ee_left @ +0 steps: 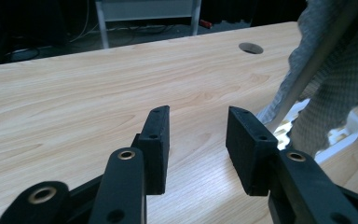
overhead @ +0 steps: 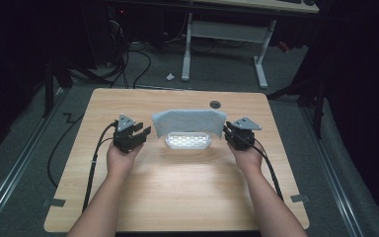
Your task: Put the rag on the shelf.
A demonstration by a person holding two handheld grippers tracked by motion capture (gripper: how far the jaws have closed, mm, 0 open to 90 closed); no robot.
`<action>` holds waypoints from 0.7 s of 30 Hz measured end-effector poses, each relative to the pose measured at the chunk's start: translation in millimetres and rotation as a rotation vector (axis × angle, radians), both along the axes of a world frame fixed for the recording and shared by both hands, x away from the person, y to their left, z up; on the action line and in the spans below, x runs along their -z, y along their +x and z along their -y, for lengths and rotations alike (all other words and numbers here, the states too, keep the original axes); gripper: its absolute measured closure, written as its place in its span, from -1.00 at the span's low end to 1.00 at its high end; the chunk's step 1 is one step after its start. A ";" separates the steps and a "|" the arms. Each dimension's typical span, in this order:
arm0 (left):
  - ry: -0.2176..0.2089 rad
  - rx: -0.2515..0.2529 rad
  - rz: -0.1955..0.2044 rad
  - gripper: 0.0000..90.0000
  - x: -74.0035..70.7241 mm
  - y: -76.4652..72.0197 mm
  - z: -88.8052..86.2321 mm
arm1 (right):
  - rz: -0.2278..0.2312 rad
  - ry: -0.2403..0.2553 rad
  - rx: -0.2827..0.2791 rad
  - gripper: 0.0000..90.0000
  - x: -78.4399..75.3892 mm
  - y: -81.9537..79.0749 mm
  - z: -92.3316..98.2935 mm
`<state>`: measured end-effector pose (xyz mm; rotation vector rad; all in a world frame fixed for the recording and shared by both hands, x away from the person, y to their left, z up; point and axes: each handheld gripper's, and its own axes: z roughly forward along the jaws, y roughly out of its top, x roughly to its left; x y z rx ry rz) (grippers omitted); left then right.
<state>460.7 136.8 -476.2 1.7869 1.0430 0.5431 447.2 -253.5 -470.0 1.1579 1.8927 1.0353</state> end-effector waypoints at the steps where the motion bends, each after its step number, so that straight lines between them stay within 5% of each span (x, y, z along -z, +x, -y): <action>1: 0.001 -0.001 0.001 0.33 -0.2 -0.4 -1.2 | -0.001 0.002 0.003 0.68 -0.3 -1.0 0.8; 18: -0.005 -0.012 0.016 0.31 -1.6 -16.3 -28.2 | 0.022 0.007 0.002 0.60 -6.2 -17.5 14.8; 21: 0.030 -0.008 0.036 0.26 -4.6 -23.0 -29.7 | 0.024 -0.004 -0.007 0.55 -8.8 -22.2 15.0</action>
